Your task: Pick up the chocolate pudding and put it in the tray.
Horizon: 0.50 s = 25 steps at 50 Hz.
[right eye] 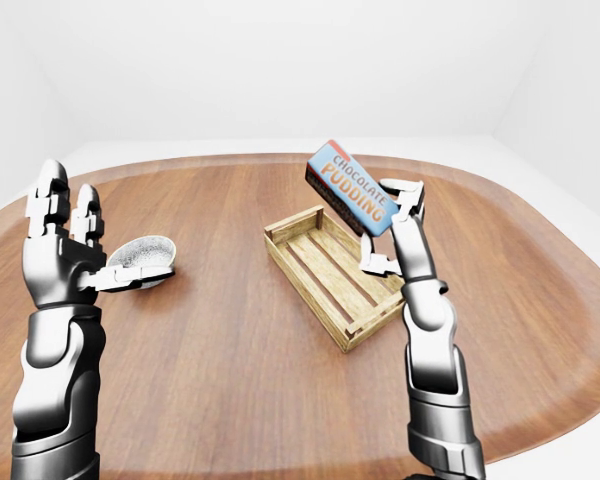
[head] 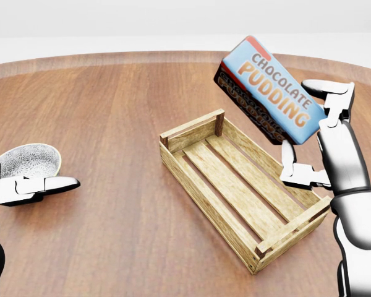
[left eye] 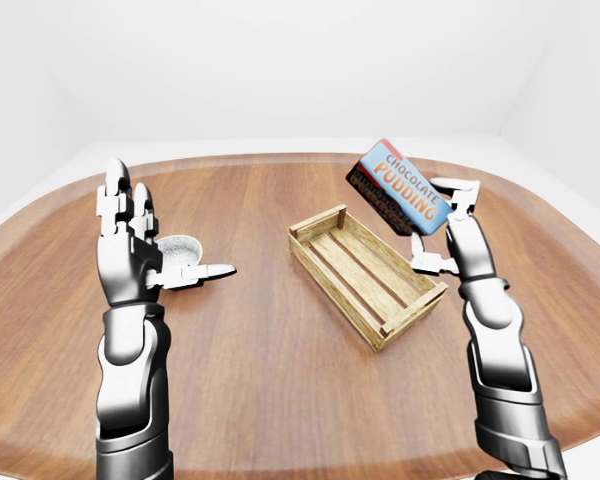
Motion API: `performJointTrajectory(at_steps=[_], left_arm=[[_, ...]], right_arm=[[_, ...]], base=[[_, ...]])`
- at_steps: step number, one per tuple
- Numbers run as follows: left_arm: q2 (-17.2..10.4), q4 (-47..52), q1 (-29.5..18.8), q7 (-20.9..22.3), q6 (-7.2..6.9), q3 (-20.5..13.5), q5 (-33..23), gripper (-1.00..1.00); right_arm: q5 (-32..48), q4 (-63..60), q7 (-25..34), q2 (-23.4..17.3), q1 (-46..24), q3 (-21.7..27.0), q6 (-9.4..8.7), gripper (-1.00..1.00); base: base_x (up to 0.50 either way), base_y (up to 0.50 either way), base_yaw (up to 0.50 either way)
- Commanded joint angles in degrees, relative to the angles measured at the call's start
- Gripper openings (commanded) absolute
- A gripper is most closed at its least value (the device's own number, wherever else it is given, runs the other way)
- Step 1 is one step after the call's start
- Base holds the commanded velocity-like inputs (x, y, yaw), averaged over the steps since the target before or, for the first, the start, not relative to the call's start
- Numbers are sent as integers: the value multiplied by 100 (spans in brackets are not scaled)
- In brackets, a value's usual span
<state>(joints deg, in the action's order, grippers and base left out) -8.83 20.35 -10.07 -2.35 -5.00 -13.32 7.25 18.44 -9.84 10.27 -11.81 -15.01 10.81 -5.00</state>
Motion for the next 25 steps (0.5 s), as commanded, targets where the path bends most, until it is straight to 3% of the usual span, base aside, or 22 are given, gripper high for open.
performJointTrajectory(at_steps=[1, 25], left_arm=[[33, -53, 9, 62, 0, -62, 206, 100], [32, -37, 7, 65, 0, -61, 200, 100]], right_arm=[[-406, 273, -183, -121, -35, 167, 0, -100], [-325, 1748, -230, -447, -907, -14, 0, -100]], base=[[0, 0, 0], [0, 0, 0]])
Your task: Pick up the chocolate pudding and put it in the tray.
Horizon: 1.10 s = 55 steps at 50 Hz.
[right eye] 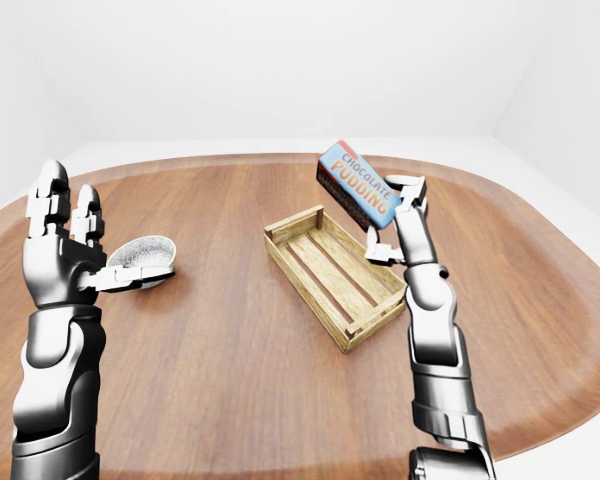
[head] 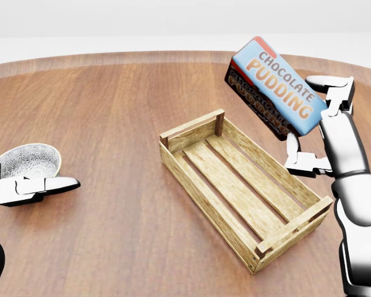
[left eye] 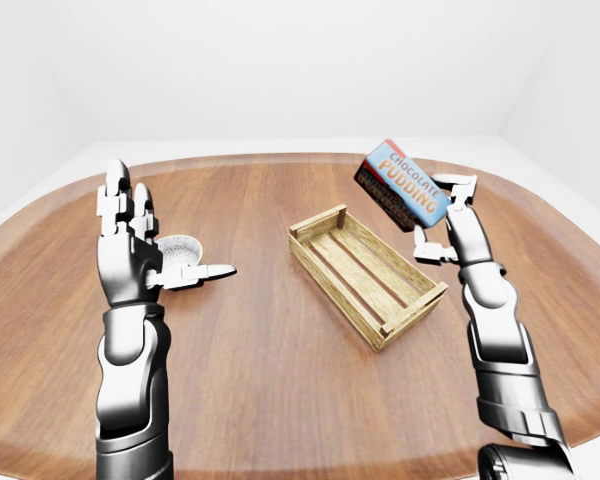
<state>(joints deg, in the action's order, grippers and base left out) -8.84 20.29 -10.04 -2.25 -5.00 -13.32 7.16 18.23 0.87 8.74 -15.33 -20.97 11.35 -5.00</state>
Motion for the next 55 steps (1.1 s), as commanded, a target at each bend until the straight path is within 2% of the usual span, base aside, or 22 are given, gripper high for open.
performJointTrajectory(at_steps=[1, 19, 32, 35, 37, 41, 44, 55], left_arm=[[34, -26, 5, 56, 0, -63, 211, 100], [37, -23, 11, 65, 0, -52, 194, 100], [34, -66, -7, 66, 0, -56, 198, 100], [32, -73, -7, 70, 0, -55, 198, 100], [29, -65, -12, 66, 0, -56, 200, 100], [34, -75, -10, 62, 0, -53, 201, 100], [29, -28, -11, 60, 0, -54, 208, 100], [21, -70, -29, 61, 0, -60, 216, 100]], right_arm=[[-286, 771, -30, -110, -343, -97, 0, -100], [-90, 1995, 16, -290, -977, -192, 0, -100], [-65, 3634, -207, -416, -1707, -312, 0, -100], [-114, 4466, -449, -401, -1876, -346, 0, -100], [-71, 4269, -383, -455, -1984, -388, 0, -100], [-101, 5107, -607, -432, -2175, -419, 0, -100], [-88, 4934, -484, -477, -2310, -450, 0, -100], [-90, 5636, -607, -443, -2603, -506, 0, -100]], base=[[0, 0, 0], [0, 0, 0], [0, 0, 0], [0, 0, 0], [0, 0, 0], [0, 0, 0], [0, 0, 0], [0, 0, 0]])
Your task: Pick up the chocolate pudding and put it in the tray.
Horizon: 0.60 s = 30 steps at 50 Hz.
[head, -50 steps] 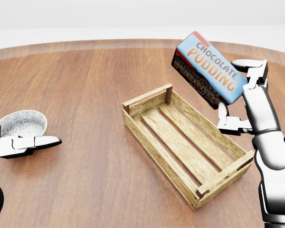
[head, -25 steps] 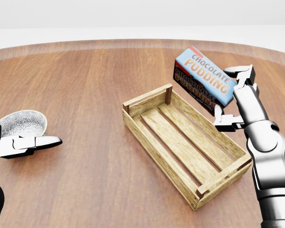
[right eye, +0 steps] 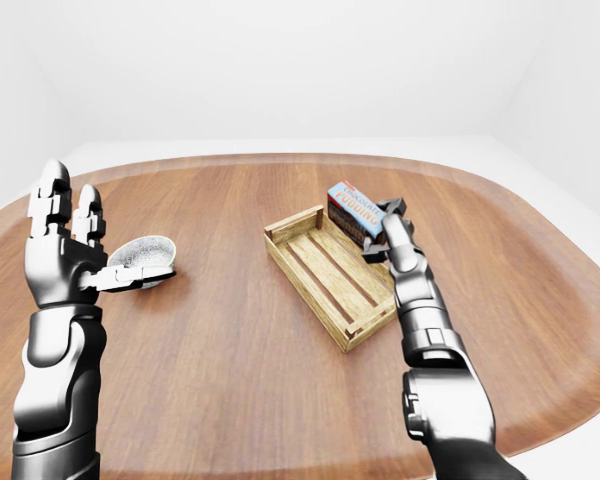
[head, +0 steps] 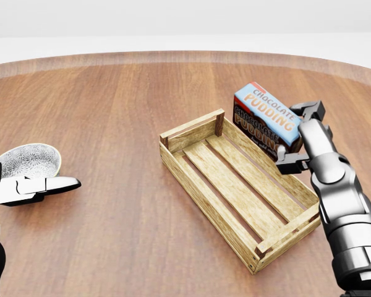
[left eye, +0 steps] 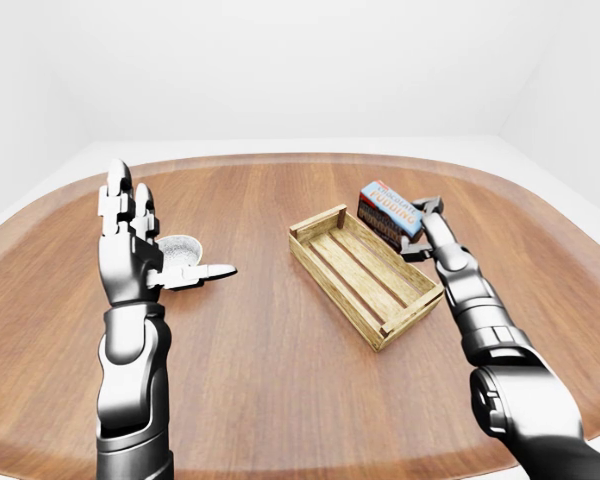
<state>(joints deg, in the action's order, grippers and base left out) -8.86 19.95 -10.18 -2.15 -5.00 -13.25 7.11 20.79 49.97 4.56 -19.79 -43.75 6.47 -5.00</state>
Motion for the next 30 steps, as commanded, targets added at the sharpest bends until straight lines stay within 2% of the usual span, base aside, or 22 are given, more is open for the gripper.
performJointTrajectory(at_steps=[1, 13, 30], left_arm=[[24, -39, -15, 51, 0, -67, 221, 100], [26, -52, -5, 53, 0, -70, 226, 100], [23, -51, -8, 53, 0, -74, 233, 100]], right_arm=[[-345, 759, -195, 7, -347, -23, 0, -100], [-350, 1499, -341, 92, -603, -87, 0, -100], [-345, 1923, -429, 171, -724, -114, 0, -100]], base=[[0, 0, 0], [0, 0, 0], [0, 0, 0]])
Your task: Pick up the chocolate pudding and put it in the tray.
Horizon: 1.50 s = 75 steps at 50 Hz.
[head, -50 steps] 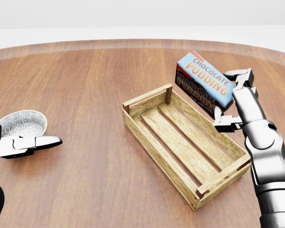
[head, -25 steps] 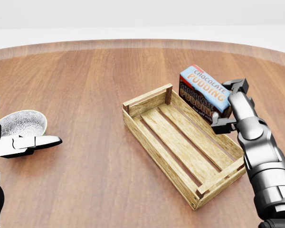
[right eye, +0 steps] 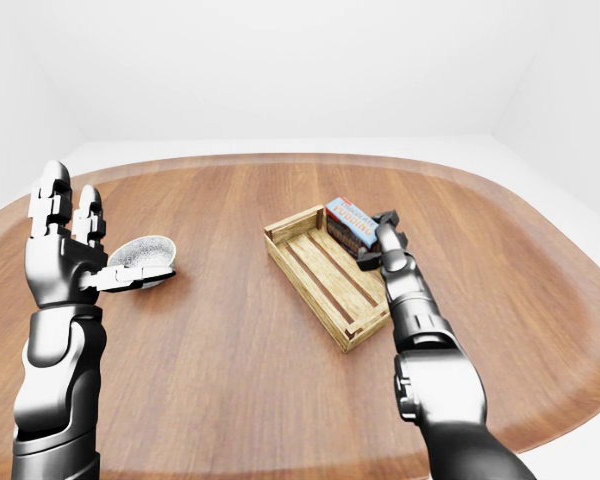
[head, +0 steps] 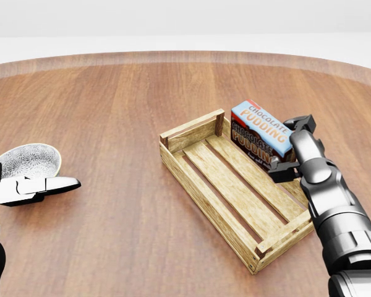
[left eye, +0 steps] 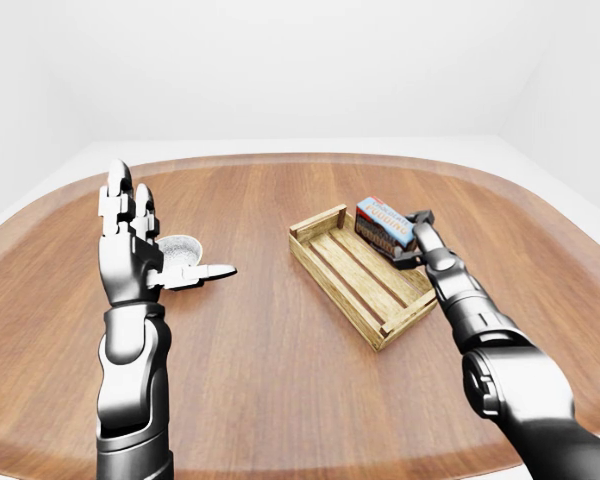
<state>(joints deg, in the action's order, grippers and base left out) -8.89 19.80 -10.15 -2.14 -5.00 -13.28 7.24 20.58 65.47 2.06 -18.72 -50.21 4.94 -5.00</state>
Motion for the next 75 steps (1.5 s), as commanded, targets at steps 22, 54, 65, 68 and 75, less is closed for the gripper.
performJointTrajectory(at_steps=[22, 54, 65, 68, 75], left_arm=[[35, -10, -3, 44, 0, -63, 216, 100], [25, -10, -9, 40, 0, -70, 237, 100], [16, -11, -23, 41, 0, -75, 241, 100], [17, -11, -23, 41, 0, -75, 242, 100], [18, -10, -23, 37, 0, -76, 242, 100]], right_arm=[[-309, 610, -255, 195, -55, 27, 0, -100], [-266, 808, -353, 359, 77, 31, 0, -100], [-258, 853, -383, 423, 146, 26, 0, -100], [-265, 803, -323, 399, 63, 26, 0, -100], [-267, 847, -345, 436, 123, 24, 0, -100]], base=[[0, 0, 0], [0, 0, 0], [0, 0, 0], [0, 0, 0], [0, 0, 0]])
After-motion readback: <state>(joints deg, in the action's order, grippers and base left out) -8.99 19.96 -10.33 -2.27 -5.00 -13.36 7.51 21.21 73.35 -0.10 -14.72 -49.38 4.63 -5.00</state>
